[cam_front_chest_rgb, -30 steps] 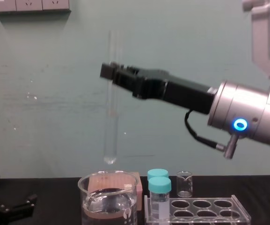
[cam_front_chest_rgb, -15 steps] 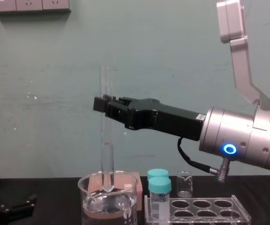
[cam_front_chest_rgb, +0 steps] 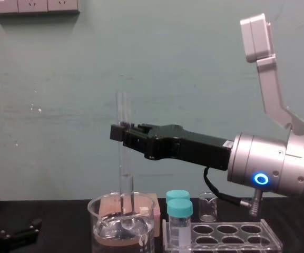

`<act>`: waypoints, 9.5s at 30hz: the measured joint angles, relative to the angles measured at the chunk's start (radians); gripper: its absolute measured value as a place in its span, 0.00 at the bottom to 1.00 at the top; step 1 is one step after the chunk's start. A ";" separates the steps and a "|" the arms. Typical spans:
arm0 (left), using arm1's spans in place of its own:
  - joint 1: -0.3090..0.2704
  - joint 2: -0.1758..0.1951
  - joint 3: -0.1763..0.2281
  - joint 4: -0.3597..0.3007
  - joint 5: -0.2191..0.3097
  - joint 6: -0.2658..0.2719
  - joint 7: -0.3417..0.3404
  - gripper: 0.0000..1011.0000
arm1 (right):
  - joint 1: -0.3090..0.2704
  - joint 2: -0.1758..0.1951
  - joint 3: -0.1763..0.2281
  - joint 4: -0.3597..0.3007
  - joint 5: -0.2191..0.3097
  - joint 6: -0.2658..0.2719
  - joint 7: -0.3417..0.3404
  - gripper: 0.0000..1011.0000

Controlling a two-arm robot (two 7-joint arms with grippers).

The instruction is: Hold the test tube with one hand and immerse one end into the beaker, then return it to the test tube rack.

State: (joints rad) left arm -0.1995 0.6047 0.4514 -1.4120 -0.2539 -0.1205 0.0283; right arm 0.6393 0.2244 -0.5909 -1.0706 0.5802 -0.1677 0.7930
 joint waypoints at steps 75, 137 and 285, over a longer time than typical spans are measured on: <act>0.000 0.000 0.000 0.000 0.000 0.000 0.000 0.99 | 0.039 -0.061 0.012 0.143 -0.050 -0.046 0.038 0.22; 0.000 0.000 0.000 0.000 0.000 0.000 0.000 0.99 | 0.023 -0.050 0.004 0.119 -0.050 -0.033 0.032 0.22; 0.000 0.000 0.000 0.000 0.000 0.000 0.000 0.99 | 0.026 -0.055 0.001 0.144 -0.063 -0.029 0.034 0.22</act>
State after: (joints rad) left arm -0.1995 0.6047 0.4514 -1.4120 -0.2539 -0.1205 0.0283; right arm 0.6655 0.1698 -0.5896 -0.9265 0.5176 -0.1969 0.8275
